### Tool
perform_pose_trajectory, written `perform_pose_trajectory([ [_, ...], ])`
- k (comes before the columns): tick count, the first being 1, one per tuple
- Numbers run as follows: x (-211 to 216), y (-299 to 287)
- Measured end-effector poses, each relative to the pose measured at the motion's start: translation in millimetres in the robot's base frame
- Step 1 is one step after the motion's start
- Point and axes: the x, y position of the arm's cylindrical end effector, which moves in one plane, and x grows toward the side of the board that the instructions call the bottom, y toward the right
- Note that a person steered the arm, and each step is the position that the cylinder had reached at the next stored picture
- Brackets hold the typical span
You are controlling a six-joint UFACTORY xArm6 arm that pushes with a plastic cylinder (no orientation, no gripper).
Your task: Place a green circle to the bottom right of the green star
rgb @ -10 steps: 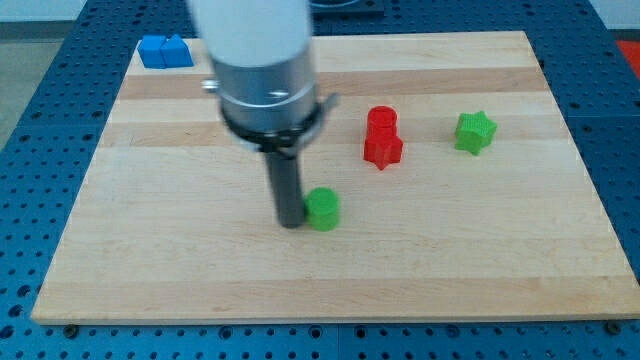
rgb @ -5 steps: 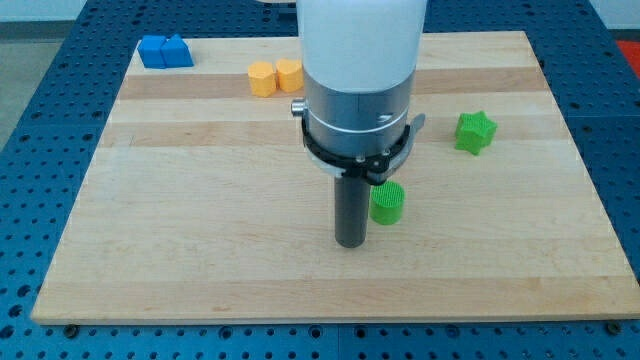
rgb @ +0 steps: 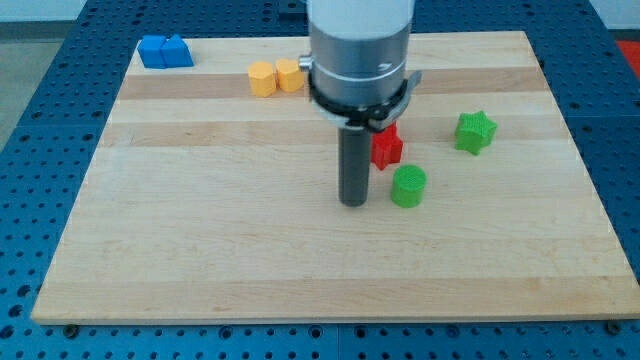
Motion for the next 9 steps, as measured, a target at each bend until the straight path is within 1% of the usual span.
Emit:
perform_pose_trajectory([
  [2, -27, 96],
  [3, -28, 95],
  [4, -13, 46],
  [5, 8, 48],
  [7, 7, 122],
  [8, 7, 146],
  [9, 14, 140],
])
